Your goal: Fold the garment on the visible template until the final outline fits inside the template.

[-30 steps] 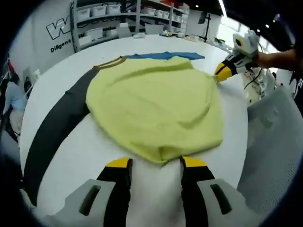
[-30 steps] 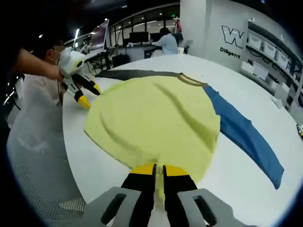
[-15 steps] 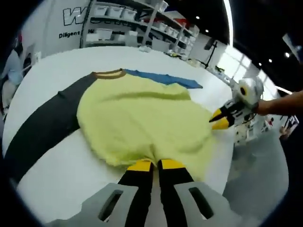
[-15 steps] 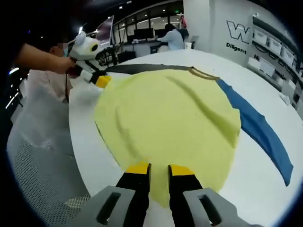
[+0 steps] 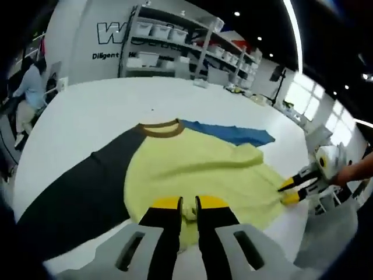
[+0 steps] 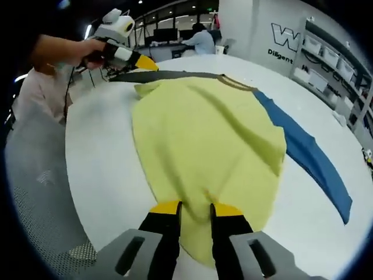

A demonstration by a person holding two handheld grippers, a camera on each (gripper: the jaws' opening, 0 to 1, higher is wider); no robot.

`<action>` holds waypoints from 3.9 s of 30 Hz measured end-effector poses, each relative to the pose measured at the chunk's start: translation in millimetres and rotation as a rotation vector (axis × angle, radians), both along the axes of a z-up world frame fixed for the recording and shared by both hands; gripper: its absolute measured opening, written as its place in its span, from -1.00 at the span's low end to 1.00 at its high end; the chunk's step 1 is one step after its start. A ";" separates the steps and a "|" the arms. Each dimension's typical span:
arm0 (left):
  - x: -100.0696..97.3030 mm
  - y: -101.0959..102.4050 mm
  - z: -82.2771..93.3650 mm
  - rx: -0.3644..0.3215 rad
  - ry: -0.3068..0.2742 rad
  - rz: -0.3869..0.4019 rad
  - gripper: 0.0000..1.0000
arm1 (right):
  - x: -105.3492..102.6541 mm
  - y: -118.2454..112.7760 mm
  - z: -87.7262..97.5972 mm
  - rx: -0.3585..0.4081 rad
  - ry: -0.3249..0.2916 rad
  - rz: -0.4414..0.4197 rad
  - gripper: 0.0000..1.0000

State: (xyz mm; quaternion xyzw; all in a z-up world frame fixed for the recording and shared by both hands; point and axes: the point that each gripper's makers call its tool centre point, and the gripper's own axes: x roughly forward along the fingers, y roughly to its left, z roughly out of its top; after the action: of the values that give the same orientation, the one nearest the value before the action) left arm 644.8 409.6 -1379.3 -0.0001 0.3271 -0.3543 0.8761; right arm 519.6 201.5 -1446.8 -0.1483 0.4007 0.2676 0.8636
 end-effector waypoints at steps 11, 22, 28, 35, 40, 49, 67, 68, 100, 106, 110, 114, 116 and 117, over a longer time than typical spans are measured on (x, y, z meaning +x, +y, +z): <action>-48.2 -10.9 -40.0 0.029 0.095 -0.109 -0.56 | 16.0 -12.4 0.7 0.016 -0.026 -0.096 -0.76; -53.1 -48.4 -38.4 0.002 0.094 -0.269 -0.96 | 12.6 -11.2 0.8 0.023 -0.028 -0.105 -0.74; -34.0 -67.9 9.0 -0.121 0.081 -0.254 -0.96 | 13.0 -10.1 1.0 0.021 -0.031 -0.107 -0.73; 2.2 -71.0 49.9 -0.156 -0.176 -0.194 -0.14 | 11.5 -8.7 1.2 0.030 -0.020 -0.104 -0.71; -12.4 -44.7 13.0 0.030 -0.154 -0.284 -0.11 | 5.4 -8.3 4.1 0.051 -0.006 -0.106 -0.71; -26.7 -50.6 -36.7 0.320 -0.259 -0.492 -0.22 | -5.1 -2.6 6.1 0.045 -0.005 -0.071 -0.63; -16.3 -41.2 -45.0 0.459 -0.228 -0.563 -0.98 | -12.5 -4.9 0.7 -0.003 -0.014 -0.040 -1.00; -17.9 -40.1 -39.1 0.436 -0.220 -0.549 -0.98 | -11.8 -5.7 2.3 -0.001 -0.014 -0.039 -1.00; -146.1 61.8 13.9 0.247 -0.147 -0.526 -0.98 | -52.1 17.1 31.8 0.174 0.030 0.087 -1.00; -161.0 76.0 -10.6 0.307 -0.107 -0.502 -0.98 | -69.8 16.0 17.7 0.151 0.112 0.109 -1.00; -160.5 79.8 -19.6 0.325 -0.133 -0.488 -0.97 | -74.4 10.8 15.7 0.104 0.077 0.165 -1.00; -161.7 73.6 -18.3 0.305 -0.135 -0.464 -0.83 | -71.7 3.5 18.6 0.125 0.075 0.140 -0.93; -161.1 71.1 -16.4 0.293 -0.144 -0.458 -0.71 | -70.6 -1.0 16.0 0.104 0.065 0.147 -0.86; -160.3 70.5 -15.6 0.288 -0.145 -0.450 -0.66 | -70.4 -2.7 15.0 0.097 0.064 0.149 -0.85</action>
State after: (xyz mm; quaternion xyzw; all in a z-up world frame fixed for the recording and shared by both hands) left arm 484.5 480.1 -1394.9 0.2224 0.3023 -0.4890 0.7874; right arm 449.2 198.8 -1431.8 -0.1271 0.4027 0.3549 0.8341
